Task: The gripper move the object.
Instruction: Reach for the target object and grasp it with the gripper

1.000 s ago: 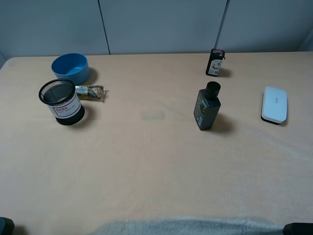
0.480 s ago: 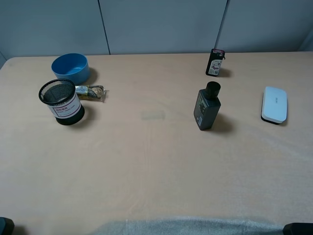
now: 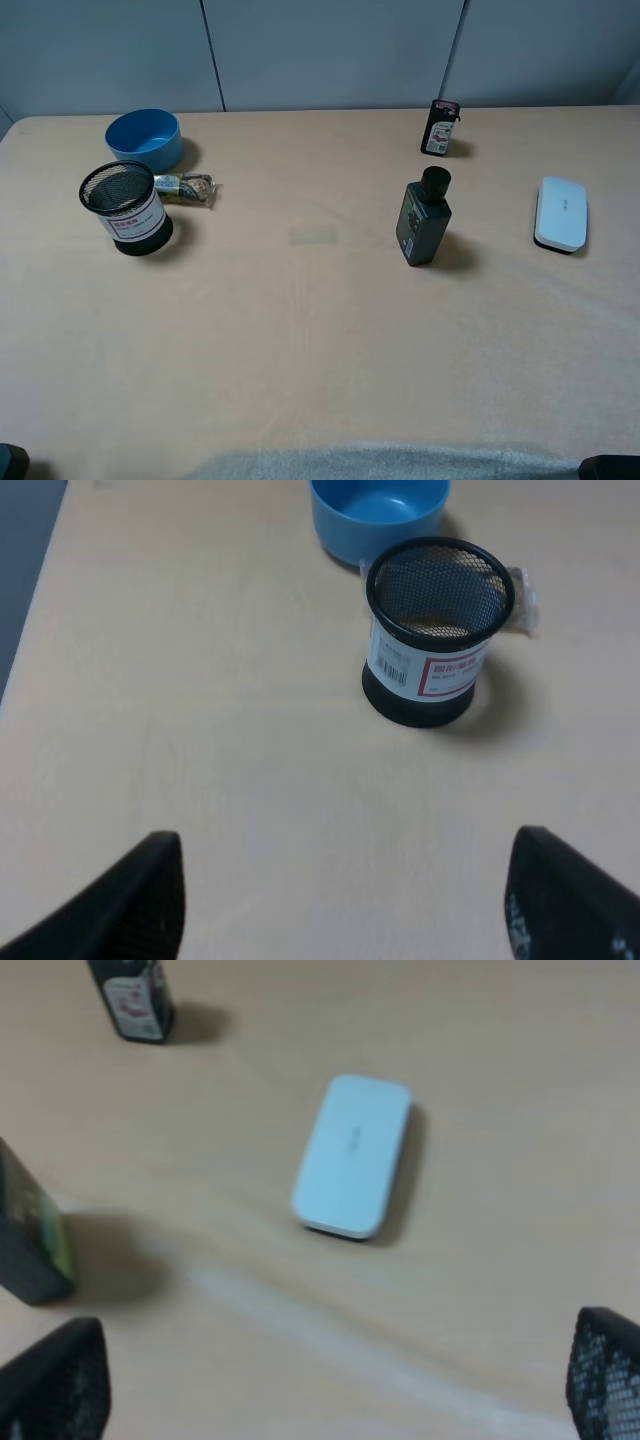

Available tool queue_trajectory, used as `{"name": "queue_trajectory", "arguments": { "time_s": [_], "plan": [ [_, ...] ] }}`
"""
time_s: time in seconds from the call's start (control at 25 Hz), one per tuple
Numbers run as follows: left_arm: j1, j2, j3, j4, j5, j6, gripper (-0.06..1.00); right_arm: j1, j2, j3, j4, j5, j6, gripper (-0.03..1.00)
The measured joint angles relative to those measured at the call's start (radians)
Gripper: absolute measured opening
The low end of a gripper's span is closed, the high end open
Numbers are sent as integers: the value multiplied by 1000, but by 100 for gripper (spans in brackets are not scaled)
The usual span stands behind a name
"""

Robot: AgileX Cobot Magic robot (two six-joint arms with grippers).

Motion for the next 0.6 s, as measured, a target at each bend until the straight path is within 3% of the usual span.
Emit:
{"name": "queue_trajectory", "arguments": {
  "time_s": [0.24, 0.6],
  "plan": [
    [0, 0, 0, 0, 0, 0, 73, 0, 349, -138, 52, -102, 117, 69],
    [0, 0, 0, 0, 0, 0, 73, 0, 857, -427, 54, -124, 152, 69]
  ]
}}
